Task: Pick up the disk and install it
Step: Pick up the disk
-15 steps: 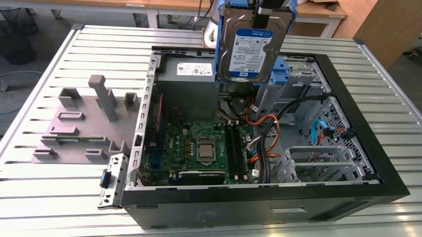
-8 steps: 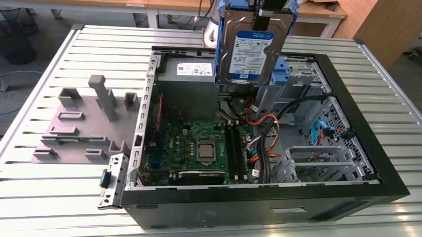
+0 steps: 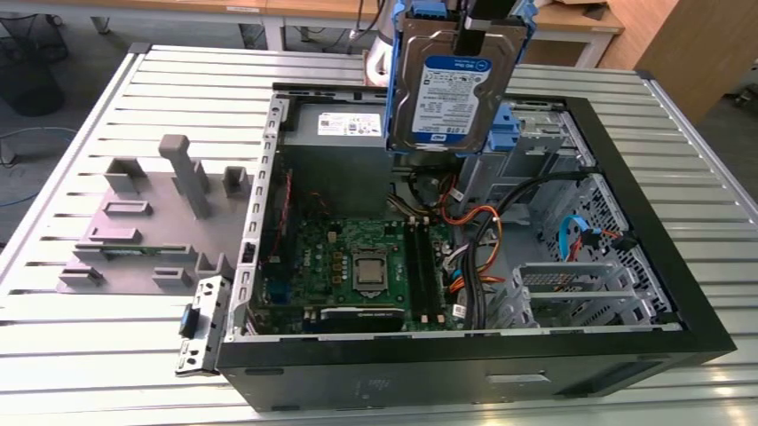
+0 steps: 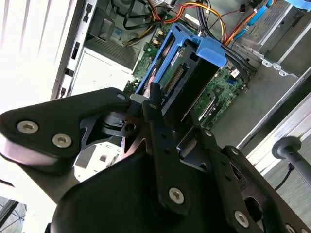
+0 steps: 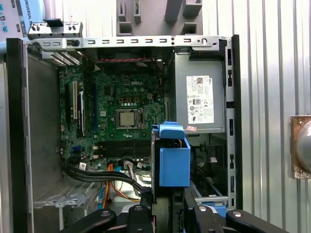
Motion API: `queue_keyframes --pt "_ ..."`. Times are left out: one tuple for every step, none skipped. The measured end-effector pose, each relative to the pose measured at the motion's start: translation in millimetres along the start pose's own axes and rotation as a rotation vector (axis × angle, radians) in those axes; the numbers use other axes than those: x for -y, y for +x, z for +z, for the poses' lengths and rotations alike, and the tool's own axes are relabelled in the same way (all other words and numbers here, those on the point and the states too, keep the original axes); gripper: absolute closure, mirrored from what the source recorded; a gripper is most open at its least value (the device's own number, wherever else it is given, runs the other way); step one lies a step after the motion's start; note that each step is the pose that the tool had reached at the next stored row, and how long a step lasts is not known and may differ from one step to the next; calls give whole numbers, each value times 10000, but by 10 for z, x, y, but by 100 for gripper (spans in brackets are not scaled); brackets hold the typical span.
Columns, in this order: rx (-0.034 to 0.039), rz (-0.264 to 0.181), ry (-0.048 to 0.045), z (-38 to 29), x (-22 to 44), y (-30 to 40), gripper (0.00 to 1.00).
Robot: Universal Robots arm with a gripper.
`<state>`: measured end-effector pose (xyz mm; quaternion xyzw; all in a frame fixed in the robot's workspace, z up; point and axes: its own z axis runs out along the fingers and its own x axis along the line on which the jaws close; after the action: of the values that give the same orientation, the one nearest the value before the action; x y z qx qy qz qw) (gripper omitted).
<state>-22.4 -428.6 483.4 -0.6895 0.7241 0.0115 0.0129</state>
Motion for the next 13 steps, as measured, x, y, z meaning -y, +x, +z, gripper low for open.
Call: queue_keyframes --pt "0 0 0 0 0 2 65" --pt "0 0 0 0 1 6 65" --pt "-1 1 0 -1 1 10 65" --pt "0 0 0 -1 1 15 65" --pt "0 0 0 -1 2 20 65" --pt "-1 0 0 -1 2 27 65" --pt "0 1 0 -1 2 33 65" --pt "0 1 0 -1 2 39 65" --pt "-1 1 -1 -2 2 44 65" --pt "-1 1 0 -2 3 49 65" --pt "0 1 0 -2 3 53 65" --pt "1 1 0 -1 3 54 65" --pt "1 1 0 -1 3 54 65"
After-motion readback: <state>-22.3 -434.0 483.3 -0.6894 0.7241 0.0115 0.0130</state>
